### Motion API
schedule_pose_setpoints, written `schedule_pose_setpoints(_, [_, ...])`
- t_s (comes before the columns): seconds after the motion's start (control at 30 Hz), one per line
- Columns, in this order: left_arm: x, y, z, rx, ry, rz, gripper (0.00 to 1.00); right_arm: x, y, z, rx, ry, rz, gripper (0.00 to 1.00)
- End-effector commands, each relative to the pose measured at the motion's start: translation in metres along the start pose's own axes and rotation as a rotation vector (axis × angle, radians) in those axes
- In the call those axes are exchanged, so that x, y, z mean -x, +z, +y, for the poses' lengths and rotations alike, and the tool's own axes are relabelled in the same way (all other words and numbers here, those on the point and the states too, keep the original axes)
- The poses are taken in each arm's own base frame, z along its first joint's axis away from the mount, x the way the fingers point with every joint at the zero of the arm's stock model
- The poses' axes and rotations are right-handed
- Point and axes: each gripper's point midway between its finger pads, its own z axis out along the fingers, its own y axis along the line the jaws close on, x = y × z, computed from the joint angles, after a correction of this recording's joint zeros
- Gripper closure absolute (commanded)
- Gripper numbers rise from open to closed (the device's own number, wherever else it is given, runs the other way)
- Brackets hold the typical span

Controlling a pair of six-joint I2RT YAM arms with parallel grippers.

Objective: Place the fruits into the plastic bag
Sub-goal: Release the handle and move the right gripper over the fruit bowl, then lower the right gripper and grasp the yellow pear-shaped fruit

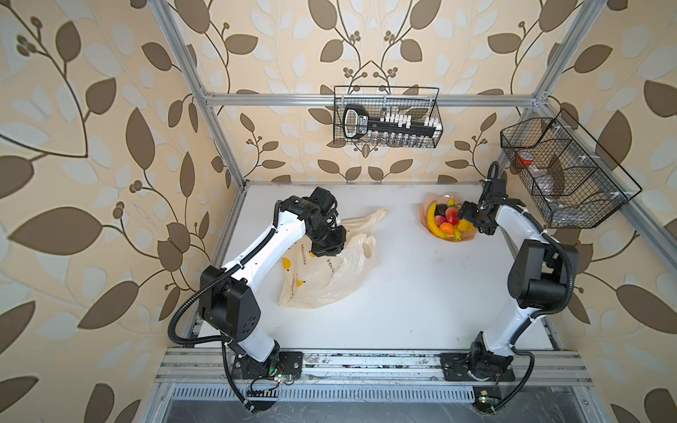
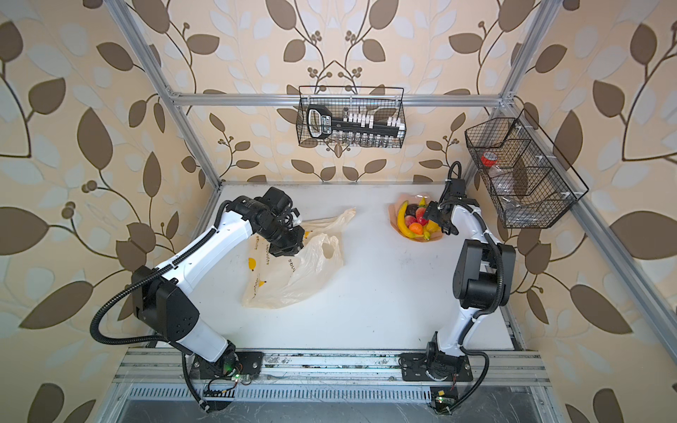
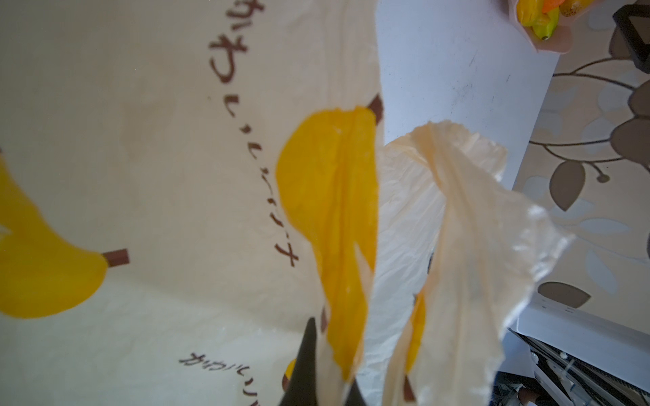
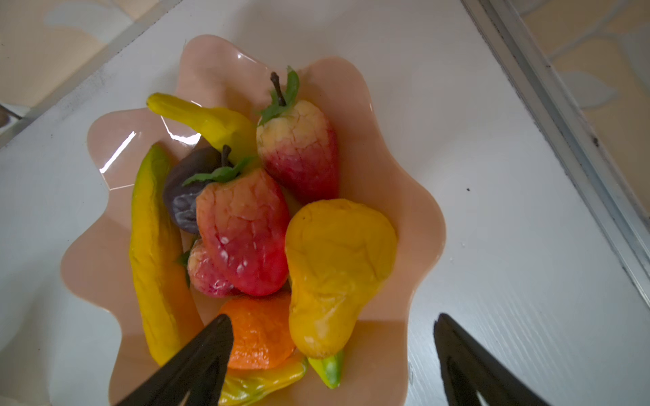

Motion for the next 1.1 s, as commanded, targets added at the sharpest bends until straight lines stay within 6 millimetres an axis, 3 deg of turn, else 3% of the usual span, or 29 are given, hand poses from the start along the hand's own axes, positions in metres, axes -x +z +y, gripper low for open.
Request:
schedule_pose_setpoints(0.0, [-0.001, -0.019, -0.016, -0.045, 0.053, -0.037, 1.00, 0.003, 0.010, -0.003, -0.027, -0.021, 0.024, 0.10])
schedule_pose_setpoints(0.2, [-0.002, -0.018, -0.015, -0.041, 0.048, -0.035, 1.00, 0.000, 0.029, -0.007, -0.063, -0.038, 0.061, 0.12])
schedule_pose_setpoints(0.63, [-0.004, -0.020, -0.013, -0.034, 0.045, -0.041, 1.00, -0.001, 0.047, -0.009, -0.085, -0.070, 0.084, 0.19])
schedule_pose_setpoints(1.07, [-0.006, -0.020, -0.012, -0.036, 0.046, -0.046, 1.00, -0.004, 0.037, 0.008, -0.075, -0.138, 0.067, 0.45])
